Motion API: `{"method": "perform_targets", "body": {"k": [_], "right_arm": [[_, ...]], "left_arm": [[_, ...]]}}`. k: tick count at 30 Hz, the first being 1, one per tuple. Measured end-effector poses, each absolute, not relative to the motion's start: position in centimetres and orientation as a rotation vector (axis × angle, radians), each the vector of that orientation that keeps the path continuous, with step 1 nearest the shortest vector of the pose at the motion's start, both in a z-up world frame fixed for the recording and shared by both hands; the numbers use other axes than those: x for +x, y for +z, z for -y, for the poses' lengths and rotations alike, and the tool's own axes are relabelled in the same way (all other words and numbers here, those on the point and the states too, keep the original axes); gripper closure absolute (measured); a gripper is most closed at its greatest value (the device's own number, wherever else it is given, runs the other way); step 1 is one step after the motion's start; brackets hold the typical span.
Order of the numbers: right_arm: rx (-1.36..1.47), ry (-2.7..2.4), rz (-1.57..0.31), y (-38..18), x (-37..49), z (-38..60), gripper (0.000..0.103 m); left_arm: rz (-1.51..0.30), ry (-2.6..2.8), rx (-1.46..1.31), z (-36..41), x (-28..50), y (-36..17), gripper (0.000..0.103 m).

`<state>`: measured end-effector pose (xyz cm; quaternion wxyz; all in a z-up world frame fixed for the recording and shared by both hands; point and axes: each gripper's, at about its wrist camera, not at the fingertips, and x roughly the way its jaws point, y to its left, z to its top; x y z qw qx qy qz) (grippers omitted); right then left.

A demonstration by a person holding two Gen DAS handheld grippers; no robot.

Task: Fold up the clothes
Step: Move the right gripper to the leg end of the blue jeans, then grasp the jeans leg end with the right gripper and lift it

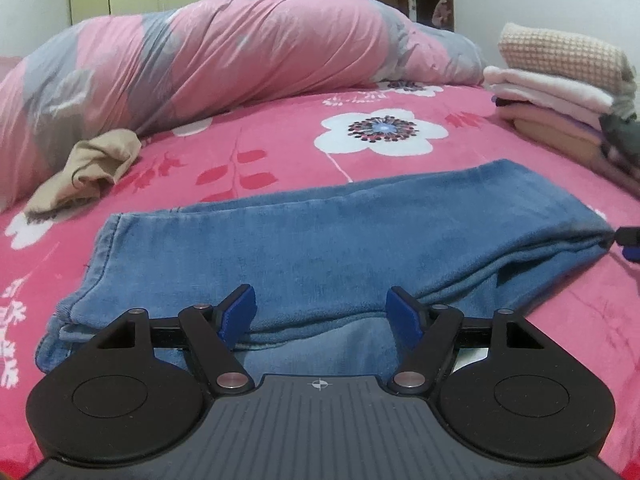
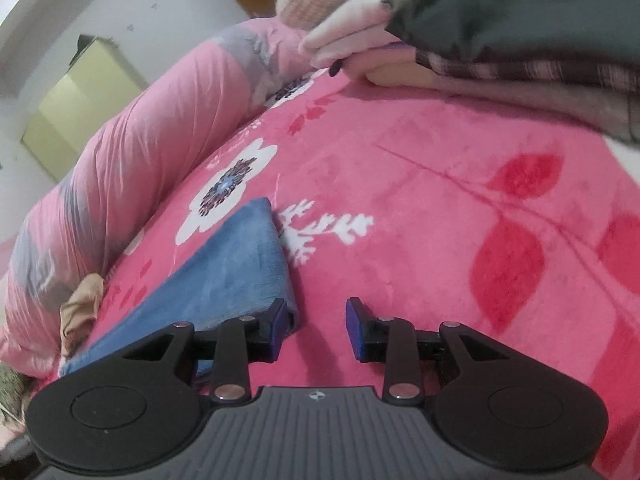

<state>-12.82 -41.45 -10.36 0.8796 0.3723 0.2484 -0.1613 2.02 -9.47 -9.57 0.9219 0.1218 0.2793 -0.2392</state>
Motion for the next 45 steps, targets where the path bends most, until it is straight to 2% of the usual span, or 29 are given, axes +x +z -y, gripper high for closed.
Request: {"method": "perform_targets", "body": {"k": [12, 20, 25, 32, 38, 45], "right_arm": [[0.997, -0.249, -0.48, -9.9, -14.4, 42.4, 0.068], [1.365, -0.121, -0.475, -12.6, -14.1, 43.0, 0.067], [1.409, -0.215, -0.494, -13.5, -12.7, 43.0, 0.067], [1.435, -0.294, -0.501, -13.7, -11.6, 42.8, 0.067], [1.224, -0.375, -0.514, -11.3, -11.6, 44.3, 0.06], [1.138, -0.117, -0.708, -12.4, -5.5, 47.7, 0.06]], "left_arm": [[-0.572, -0.521, 0.227, 8.6, 2.2, -9.8, 0.028], [-0.583, -0.538, 0.207, 8.4, 2.5, -9.8, 0.027], [-0.595, -0.545, 0.198, 8.3, 2.7, -9.7, 0.027], [-0.602, -0.558, 0.187, 8.1, 3.0, -9.8, 0.027], [-0.601, -0.571, 0.182, 7.9, 3.0, -9.9, 0.026], [-0.599, -0.582, 0.182, 7.8, 3.0, -9.9, 0.026]]}}
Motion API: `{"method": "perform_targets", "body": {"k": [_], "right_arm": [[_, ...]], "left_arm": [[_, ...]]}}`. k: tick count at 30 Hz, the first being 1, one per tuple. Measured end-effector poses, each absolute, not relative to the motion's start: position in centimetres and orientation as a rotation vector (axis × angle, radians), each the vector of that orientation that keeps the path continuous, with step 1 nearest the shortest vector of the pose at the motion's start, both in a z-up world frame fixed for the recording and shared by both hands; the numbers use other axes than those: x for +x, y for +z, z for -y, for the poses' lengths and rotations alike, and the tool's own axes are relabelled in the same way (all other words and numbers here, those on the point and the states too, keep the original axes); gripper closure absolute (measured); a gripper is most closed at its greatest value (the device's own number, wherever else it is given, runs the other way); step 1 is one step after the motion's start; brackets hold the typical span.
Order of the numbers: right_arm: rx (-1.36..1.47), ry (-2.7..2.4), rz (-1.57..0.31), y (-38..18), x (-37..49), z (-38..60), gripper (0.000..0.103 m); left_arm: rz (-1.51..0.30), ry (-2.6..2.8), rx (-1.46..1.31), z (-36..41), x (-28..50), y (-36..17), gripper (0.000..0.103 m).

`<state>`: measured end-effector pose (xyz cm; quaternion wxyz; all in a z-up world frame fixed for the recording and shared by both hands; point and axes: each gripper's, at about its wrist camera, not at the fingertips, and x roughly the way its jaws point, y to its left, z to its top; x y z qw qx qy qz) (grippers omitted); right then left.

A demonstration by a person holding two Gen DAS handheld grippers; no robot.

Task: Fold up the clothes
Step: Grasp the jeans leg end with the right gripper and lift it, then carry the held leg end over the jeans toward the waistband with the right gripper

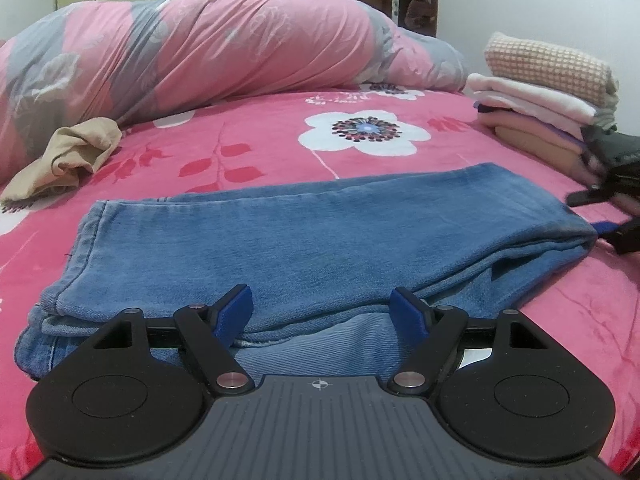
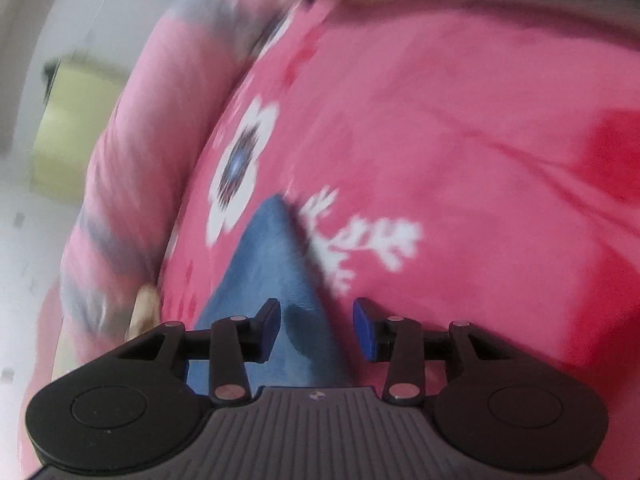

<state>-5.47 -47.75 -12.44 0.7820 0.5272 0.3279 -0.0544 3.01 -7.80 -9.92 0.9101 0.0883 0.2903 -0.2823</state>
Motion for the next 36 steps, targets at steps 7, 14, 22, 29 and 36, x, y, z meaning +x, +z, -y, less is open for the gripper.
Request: {"method": "perform_targets", "body": {"k": [7, 14, 22, 29, 36], "right_arm": [[1.193, 0.172, -0.829, -15.0, 0.3, 49.3, 0.067], [1.088, 0.218, -0.805, -13.6, 1.1, 48.6, 0.092], [1.186, 0.216, -0.8, -14.7, 1.0, 49.4, 0.09], [0.972, 0.252, -0.701, -8.1, 1.6, 46.1, 0.093], [0.689, 0.334, -0.675, -1.4, 3.0, 39.2, 0.093]], "left_arm": [[-0.586, -0.59, 0.181, 7.6, 3.0, -10.1, 0.026], [-0.476, -0.559, 0.148, 7.3, 2.2, -7.9, 0.027], [-0.455, -0.642, 0.37, 12.1, 3.6, -9.2, 0.026], [-0.476, -0.684, 0.432, 12.8, 3.9, -11.2, 0.027], [-0.514, -0.714, 0.338, 11.7, 4.8, -11.5, 0.026]]}}
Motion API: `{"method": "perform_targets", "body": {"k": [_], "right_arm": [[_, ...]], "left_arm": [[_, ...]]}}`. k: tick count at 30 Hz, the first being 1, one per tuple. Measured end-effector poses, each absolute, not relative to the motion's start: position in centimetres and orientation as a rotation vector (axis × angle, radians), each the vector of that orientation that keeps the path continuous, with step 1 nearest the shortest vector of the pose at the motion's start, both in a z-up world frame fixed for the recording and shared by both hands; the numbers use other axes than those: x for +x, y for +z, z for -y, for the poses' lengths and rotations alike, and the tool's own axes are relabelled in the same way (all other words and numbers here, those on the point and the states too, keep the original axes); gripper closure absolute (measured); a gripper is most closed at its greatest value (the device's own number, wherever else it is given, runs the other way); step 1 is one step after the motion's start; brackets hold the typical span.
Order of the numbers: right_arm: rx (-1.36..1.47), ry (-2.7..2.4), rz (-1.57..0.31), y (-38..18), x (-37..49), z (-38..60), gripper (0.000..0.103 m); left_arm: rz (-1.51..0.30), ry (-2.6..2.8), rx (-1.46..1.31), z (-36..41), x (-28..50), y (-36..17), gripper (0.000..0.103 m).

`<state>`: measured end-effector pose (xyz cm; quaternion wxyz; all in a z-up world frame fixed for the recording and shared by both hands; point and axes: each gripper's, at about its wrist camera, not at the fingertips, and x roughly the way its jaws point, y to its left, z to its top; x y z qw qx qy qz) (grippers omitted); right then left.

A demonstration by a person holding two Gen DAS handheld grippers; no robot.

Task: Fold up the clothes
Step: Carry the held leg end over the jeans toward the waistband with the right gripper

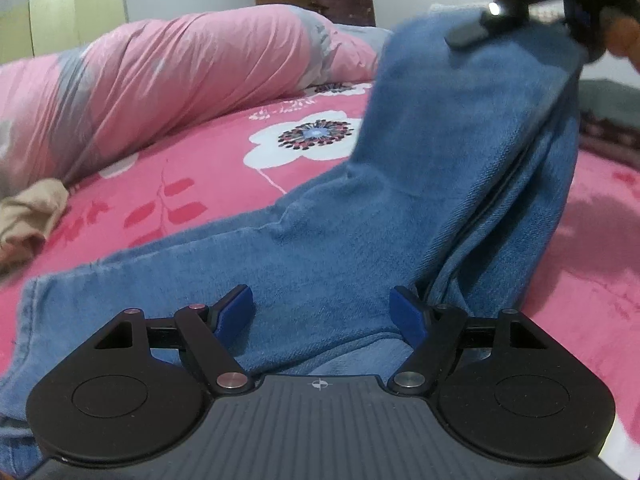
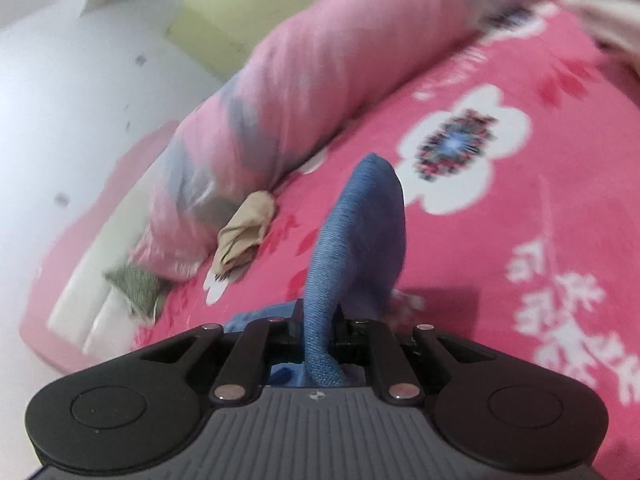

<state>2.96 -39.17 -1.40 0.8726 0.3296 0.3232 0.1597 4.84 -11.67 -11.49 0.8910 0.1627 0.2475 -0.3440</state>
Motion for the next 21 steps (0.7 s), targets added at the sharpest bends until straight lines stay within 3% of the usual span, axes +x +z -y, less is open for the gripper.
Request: {"method": "perform_targets", "body": {"k": [7, 15, 21], "right_arm": [[0.576, 0.374, -0.674, 1.0, 3.6, 34.0, 0.093], [0.576, 0.367, -0.642, 1.4, 2.6, 33.6, 0.093], [0.596, 0.4, -0.612, 0.9, 1.8, 34.0, 0.093]], "left_arm": [[-0.508, -0.721, 0.302, 11.3, 4.9, -11.5, 0.026], [-0.379, -0.687, 0.318, 9.5, 4.0, -7.6, 0.026], [-0.483, -0.611, 0.478, 13.2, 8.5, -8.4, 0.027]]}}
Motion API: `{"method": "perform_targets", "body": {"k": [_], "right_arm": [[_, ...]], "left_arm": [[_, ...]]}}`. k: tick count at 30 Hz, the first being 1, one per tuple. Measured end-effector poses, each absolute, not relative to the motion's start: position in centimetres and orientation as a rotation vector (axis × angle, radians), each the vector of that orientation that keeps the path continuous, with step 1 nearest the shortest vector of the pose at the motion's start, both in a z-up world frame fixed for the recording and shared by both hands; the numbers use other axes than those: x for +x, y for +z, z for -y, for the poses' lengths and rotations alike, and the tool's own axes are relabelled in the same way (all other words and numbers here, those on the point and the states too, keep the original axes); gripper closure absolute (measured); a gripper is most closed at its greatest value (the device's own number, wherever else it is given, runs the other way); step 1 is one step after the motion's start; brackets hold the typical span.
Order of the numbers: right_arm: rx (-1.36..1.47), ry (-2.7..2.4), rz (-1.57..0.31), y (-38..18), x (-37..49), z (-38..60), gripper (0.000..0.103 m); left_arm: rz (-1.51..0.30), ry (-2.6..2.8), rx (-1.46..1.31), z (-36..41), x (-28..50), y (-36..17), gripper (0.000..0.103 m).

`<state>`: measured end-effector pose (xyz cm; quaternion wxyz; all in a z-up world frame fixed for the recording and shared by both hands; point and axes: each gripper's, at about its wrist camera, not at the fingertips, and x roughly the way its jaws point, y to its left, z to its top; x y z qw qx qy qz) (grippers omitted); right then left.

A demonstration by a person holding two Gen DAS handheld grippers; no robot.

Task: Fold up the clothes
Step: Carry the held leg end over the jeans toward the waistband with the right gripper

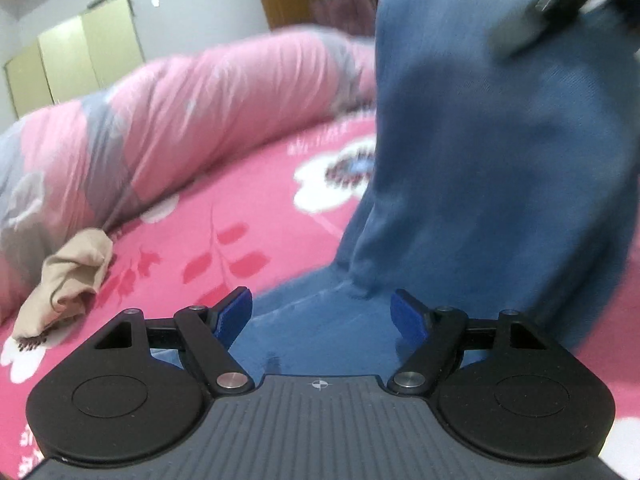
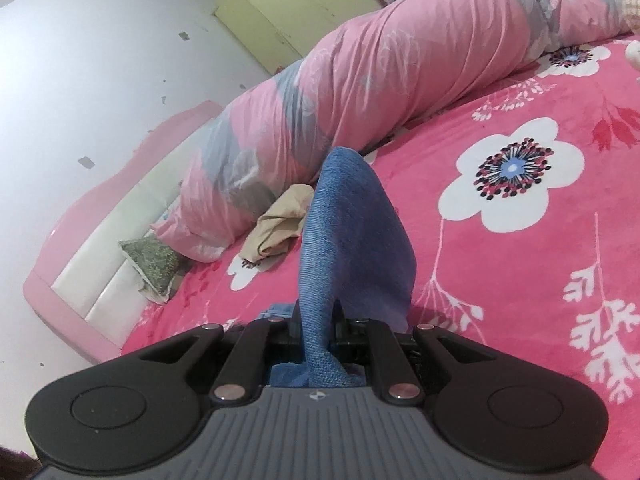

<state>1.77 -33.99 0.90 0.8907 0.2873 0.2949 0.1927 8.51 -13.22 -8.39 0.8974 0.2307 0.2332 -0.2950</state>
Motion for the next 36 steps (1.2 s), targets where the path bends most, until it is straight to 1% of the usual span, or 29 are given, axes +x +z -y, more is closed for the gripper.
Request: {"method": "perform_targets", "body": {"k": [3, 9, 13, 19, 21, 24, 26, 31, 36], "right_arm": [[0.599, 0.415, -0.598, 0.7, 1.4, 34.0, 0.093], [0.627, 0.422, -0.586, 0.1, 0.8, 34.4, 0.093], [0.646, 0.414, -0.582, -0.1, 0.8, 34.8, 0.093], [0.677, 0.386, -0.583, -0.3, 0.5, 35.2, 0.093], [0.688, 0.383, -0.586, -0.3, 0.4, 35.2, 0.093], [0.693, 0.389, -0.588, 0.0, 0.6, 34.7, 0.093], [0.699, 0.403, -0.59, 0.1, 0.9, 34.0, 0.093], [0.724, 0.415, -0.599, 0.7, 2.3, 31.9, 0.093], [0.697, 0.429, -0.626, 1.7, 4.2, 28.7, 0.093]], "left_arm": [[-0.564, -0.57, 0.509, 14.9, 10.7, -9.7, 0.027], [-0.722, -0.481, 0.347, 14.6, 14.4, -9.7, 0.025], [-0.776, -0.459, 0.253, 13.7, 15.4, -9.7, 0.026], [-0.714, -0.554, 0.167, 11.1, 12.7, -7.9, 0.027], [-0.688, -0.627, 0.198, 10.4, 10.6, -7.8, 0.027], [-0.694, -0.654, 0.297, 10.9, 8.4, -9.3, 0.026], [-0.663, -0.635, 0.312, 11.0, 7.7, -10.4, 0.025], [-0.62, -0.622, 0.25, 9.5, 7.0, -10.1, 0.025], [-0.538, -0.56, 0.151, 4.6, 4.8, -8.2, 0.025]]}}
